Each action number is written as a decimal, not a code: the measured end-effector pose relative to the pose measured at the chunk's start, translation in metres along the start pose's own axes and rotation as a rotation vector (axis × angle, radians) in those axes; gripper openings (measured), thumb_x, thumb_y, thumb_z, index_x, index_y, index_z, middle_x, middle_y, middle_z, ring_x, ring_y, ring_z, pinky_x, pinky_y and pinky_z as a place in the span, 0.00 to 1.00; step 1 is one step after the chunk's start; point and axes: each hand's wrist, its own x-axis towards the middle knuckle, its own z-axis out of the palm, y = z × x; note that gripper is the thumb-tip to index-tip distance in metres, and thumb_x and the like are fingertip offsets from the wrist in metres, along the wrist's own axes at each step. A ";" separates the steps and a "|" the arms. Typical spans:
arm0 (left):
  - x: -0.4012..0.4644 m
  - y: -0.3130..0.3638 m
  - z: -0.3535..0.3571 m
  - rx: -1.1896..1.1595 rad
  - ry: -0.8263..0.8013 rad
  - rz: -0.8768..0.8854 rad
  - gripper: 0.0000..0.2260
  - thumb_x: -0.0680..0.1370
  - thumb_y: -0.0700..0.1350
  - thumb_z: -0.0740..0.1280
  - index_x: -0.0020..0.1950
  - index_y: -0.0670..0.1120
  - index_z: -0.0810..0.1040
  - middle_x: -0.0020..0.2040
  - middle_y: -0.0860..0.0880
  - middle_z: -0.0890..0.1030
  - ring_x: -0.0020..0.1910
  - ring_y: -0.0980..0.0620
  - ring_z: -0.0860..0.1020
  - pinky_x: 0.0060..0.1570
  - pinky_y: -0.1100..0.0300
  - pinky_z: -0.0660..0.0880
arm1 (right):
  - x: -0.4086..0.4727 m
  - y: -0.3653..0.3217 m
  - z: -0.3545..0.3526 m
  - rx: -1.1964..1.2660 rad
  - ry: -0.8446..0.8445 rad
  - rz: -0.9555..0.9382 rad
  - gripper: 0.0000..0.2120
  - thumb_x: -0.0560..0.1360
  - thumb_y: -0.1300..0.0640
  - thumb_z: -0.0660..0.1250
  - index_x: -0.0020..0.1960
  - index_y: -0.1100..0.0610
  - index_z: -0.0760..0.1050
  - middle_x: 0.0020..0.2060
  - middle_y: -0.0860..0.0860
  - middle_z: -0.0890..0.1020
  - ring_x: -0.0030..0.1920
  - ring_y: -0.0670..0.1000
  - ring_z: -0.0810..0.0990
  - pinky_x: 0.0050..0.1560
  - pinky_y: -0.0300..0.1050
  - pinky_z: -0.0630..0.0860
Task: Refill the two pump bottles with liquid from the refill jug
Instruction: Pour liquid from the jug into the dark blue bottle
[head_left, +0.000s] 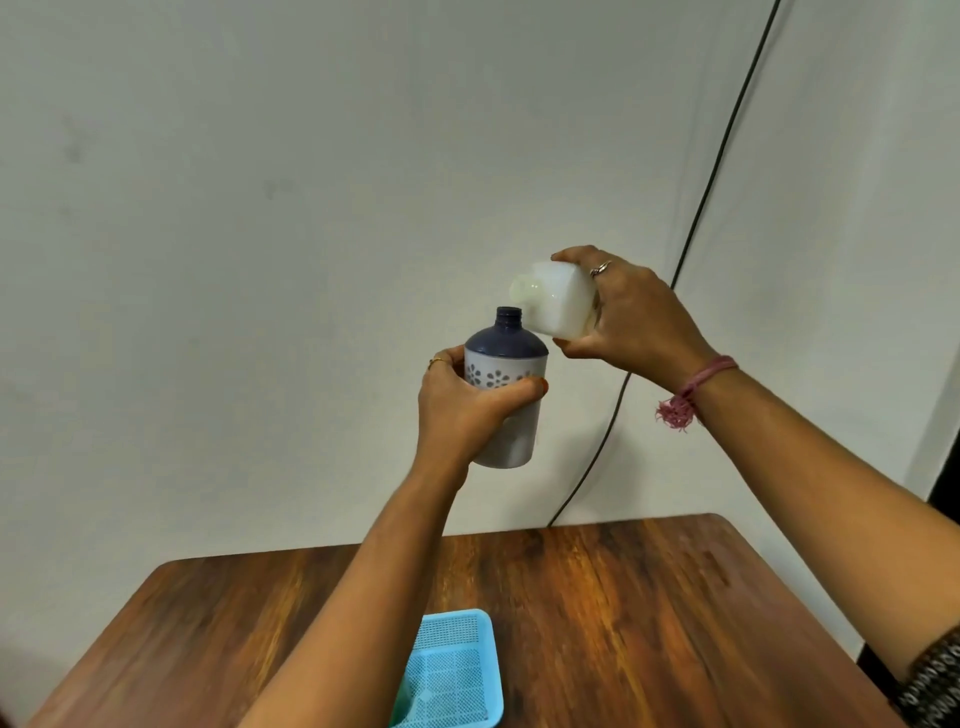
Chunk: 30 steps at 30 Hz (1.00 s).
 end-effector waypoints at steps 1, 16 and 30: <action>0.000 0.000 0.001 -0.001 0.000 0.000 0.31 0.64 0.48 0.79 0.62 0.47 0.69 0.51 0.51 0.77 0.45 0.55 0.77 0.38 0.65 0.74 | 0.000 0.000 -0.001 -0.010 0.004 -0.008 0.35 0.63 0.53 0.77 0.67 0.54 0.68 0.60 0.53 0.77 0.53 0.56 0.78 0.49 0.44 0.74; -0.002 0.001 0.003 -0.018 -0.007 0.005 0.30 0.63 0.48 0.79 0.60 0.49 0.69 0.50 0.52 0.76 0.45 0.55 0.77 0.37 0.66 0.73 | 0.006 0.002 -0.003 -0.136 0.040 -0.115 0.38 0.61 0.57 0.79 0.69 0.55 0.69 0.62 0.55 0.77 0.57 0.59 0.78 0.59 0.52 0.72; -0.001 -0.001 0.001 -0.017 0.001 0.012 0.30 0.62 0.47 0.80 0.58 0.50 0.68 0.49 0.53 0.76 0.44 0.58 0.77 0.37 0.68 0.72 | 0.008 0.004 0.000 -0.198 0.089 -0.203 0.39 0.61 0.57 0.80 0.69 0.57 0.69 0.62 0.57 0.78 0.57 0.60 0.78 0.59 0.55 0.73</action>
